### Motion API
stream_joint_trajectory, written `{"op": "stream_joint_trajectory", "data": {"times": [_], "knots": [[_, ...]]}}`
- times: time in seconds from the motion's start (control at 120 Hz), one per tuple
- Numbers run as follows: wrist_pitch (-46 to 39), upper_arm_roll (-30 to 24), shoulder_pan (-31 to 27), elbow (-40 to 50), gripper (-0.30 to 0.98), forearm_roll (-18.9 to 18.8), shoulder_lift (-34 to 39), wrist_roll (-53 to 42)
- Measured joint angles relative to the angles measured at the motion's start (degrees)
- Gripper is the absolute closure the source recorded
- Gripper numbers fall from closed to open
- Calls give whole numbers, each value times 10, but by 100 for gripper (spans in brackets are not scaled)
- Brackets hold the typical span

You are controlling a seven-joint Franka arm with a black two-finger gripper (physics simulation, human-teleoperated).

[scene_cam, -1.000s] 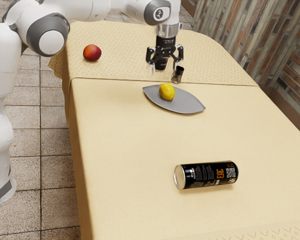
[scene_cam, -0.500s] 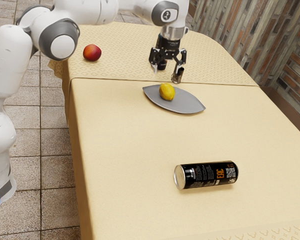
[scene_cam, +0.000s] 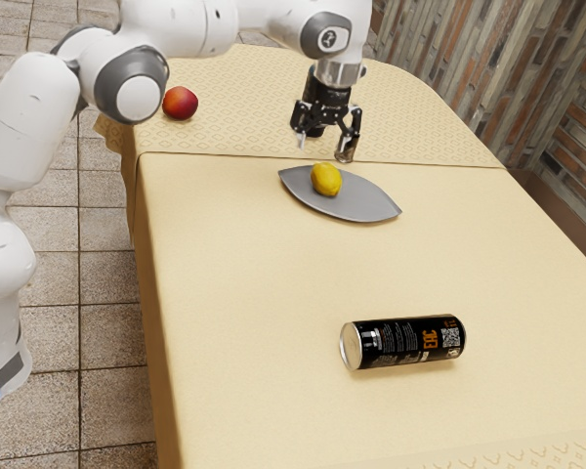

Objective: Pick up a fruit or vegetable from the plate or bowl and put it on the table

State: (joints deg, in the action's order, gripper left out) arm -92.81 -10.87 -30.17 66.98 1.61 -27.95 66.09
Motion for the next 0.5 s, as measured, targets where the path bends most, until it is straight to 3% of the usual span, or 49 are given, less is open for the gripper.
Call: {"op": "stream_joint_trajectory", "data": {"times": [0.5], "knots": [[-22,-21,-2,-38,0,-3,-54,-3]]}}
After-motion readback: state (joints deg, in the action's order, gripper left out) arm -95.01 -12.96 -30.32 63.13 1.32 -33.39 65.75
